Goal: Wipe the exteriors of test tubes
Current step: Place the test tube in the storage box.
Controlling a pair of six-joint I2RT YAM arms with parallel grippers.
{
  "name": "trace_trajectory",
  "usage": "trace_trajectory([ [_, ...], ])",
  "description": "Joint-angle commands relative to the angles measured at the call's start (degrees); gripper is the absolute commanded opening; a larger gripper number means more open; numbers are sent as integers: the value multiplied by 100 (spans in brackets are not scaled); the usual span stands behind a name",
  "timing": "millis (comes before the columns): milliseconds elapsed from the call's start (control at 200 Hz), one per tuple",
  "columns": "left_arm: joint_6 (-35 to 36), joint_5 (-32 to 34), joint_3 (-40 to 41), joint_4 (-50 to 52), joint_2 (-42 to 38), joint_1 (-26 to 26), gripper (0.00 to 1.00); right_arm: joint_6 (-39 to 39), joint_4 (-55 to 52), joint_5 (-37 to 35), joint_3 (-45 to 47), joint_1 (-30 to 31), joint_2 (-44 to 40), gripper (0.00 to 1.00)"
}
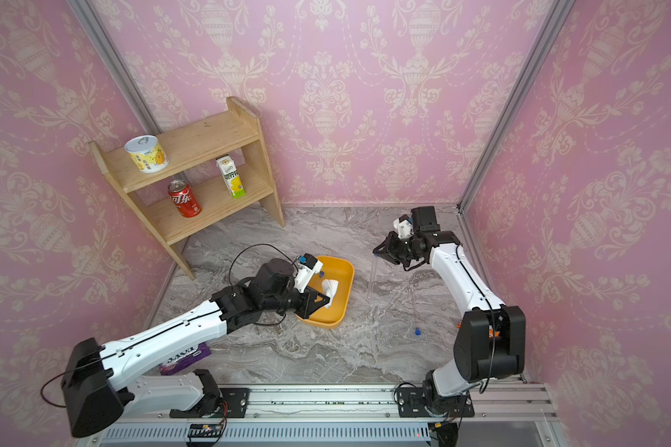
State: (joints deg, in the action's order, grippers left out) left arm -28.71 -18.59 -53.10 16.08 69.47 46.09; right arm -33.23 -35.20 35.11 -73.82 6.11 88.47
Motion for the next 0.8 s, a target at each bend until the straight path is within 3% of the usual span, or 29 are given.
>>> trace_trajectory([
  [0,-56,263,232,599,-511,-502,9,-478,423,-286,-239,477,323,7],
  [170,-29,143,468,1053,-1018,-1269,9,-877,778,-712,-606,1232,898,6],
  [330,-30,76,612,1245,-1304,-1646,10,-1332,1274,-1126,-721,1725,1401,6],
  [795,-11,-206,757,1356,-1478,-1937,10,-1599,1437,-2656,-913,2628,2464,7],
])
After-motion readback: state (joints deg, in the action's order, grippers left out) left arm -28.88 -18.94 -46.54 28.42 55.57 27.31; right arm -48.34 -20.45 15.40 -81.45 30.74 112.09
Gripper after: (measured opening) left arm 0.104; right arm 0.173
